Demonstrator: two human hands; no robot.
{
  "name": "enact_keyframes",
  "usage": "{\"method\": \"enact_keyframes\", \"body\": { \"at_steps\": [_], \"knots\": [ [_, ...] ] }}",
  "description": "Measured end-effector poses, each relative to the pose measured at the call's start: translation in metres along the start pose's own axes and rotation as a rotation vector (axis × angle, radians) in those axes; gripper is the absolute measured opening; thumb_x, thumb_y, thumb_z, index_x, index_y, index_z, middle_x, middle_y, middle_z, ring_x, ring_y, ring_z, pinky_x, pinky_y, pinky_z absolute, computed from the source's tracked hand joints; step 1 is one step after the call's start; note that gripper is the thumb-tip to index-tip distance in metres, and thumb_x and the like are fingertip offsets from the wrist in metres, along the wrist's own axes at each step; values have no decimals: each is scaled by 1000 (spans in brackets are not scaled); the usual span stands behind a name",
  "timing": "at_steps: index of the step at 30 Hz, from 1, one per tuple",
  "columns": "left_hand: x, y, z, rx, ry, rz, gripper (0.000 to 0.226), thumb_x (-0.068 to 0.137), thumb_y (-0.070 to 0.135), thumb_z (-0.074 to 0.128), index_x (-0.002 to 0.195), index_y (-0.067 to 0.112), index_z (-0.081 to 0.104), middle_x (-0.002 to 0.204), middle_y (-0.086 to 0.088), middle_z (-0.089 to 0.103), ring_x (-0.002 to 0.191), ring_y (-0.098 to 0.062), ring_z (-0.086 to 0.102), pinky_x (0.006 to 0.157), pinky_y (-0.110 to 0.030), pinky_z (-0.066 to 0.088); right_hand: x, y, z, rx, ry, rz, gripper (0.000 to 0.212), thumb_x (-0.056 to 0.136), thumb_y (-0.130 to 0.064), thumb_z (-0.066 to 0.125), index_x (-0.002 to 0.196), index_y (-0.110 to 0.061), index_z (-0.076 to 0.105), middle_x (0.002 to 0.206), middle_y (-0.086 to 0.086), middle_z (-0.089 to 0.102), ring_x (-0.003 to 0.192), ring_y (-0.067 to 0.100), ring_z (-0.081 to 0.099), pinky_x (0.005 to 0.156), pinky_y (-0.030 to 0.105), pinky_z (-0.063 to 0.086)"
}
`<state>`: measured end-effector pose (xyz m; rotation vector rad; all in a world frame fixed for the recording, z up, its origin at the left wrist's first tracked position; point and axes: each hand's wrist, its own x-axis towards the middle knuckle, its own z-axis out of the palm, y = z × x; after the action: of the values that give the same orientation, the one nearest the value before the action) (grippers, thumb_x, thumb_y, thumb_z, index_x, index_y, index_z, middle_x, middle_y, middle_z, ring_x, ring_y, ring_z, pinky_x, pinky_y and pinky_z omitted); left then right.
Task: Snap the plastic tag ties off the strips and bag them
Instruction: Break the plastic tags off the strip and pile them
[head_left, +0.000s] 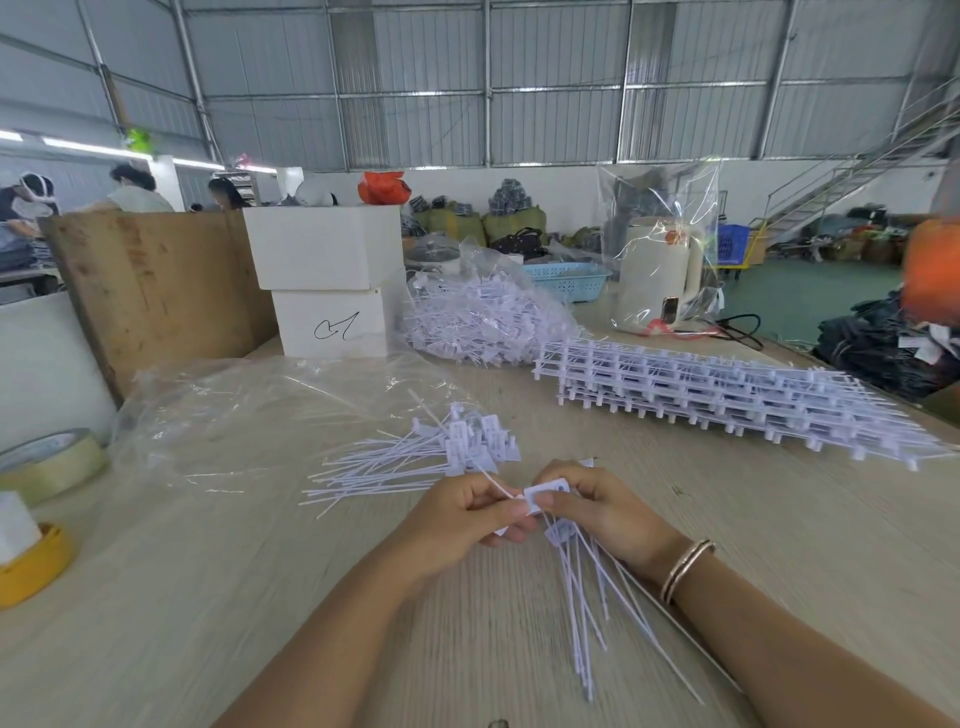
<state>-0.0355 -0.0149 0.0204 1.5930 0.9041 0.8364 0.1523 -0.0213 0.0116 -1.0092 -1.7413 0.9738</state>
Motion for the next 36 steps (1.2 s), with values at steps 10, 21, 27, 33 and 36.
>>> {"method": "enact_keyframes", "body": {
  "at_steps": [10, 21, 27, 33, 36],
  "knots": [
    [2, -1, 4, -237, -76, 17, 24, 66, 45, 72, 80, 26, 73, 95, -7, 74, 87, -14, 69, 70, -18, 51, 2, 1, -4, 252, -3, -4, 17, 80, -14, 57, 82, 1, 62, 79, 8, 57, 77, 14, 56, 75, 23, 43],
    [2, -3, 2, -315, -130, -65, 17, 68, 33, 69, 78, 19, 70, 91, -6, 74, 83, -12, 68, 70, -17, 49, 3, -1, -4, 311, -79, 6, 15, 79, -16, 56, 72, -16, 69, 79, 2, 61, 80, 14, 56, 75, 22, 45],
    [-1, -5, -7, -454, -154, -131, 11, 70, 20, 66, 73, 15, 75, 80, -7, 73, 72, -10, 68, 62, -17, 51, 5, 1, -7, 439, -88, 45, 9, 74, -15, 58, 77, -8, 63, 81, 7, 58, 80, 21, 55, 78, 31, 45],
    [0, -10, -6, -322, 22, -47, 11, 71, 18, 74, 79, 25, 76, 84, 2, 73, 77, -5, 66, 70, -15, 48, 1, 1, -19, 291, 114, 104, 24, 79, -20, 66, 88, 0, 58, 87, 14, 56, 83, 23, 57, 79, 32, 45],
    [7, -15, -3, 145, 233, 51, 19, 80, 13, 73, 85, 31, 71, 88, 13, 71, 85, 1, 64, 72, -10, 46, 3, 1, -6, -72, 198, 97, 12, 89, -16, 60, 87, -5, 63, 94, 9, 59, 83, 16, 57, 78, 26, 45]
  ]
}}
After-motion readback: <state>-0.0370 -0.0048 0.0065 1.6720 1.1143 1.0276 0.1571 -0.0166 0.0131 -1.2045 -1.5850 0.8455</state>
